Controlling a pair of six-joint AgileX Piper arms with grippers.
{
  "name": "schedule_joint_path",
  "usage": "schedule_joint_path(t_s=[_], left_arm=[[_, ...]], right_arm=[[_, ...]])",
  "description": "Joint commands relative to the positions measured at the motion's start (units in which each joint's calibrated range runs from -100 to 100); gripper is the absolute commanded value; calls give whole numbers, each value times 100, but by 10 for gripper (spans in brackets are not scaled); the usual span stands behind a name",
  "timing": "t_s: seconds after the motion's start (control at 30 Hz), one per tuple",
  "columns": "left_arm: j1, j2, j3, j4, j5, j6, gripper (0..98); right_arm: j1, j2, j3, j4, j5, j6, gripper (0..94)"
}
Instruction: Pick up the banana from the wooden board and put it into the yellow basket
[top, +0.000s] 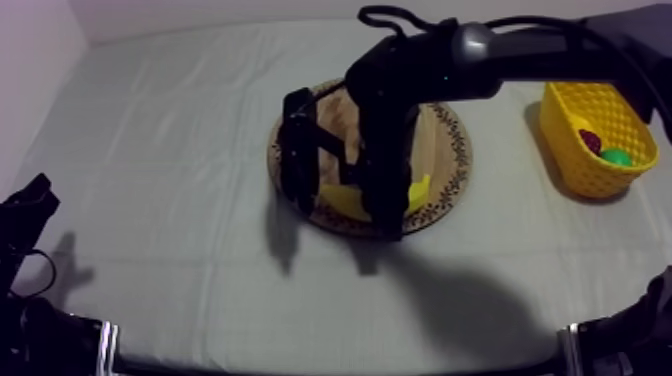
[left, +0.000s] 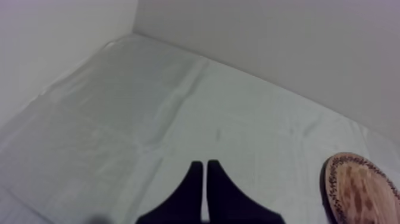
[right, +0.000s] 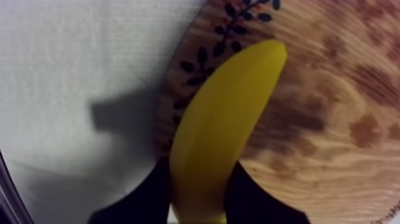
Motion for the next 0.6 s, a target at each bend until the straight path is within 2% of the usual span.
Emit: schedule_joint_path(t_s=[0.0, 0.27, 0.57], left_arm=[[-2, 2, -2, -1, -1, 1, 1], [-2, 2, -2, -1, -1, 1, 1], [-2, 2, -2, -1, -1, 1, 1]], right_arm=[[12, -167, 26, 38, 49, 21, 128], [140, -1025, -147, 163, 439, 105, 136], [269, -1962, -917, 141, 1450, 311, 136]])
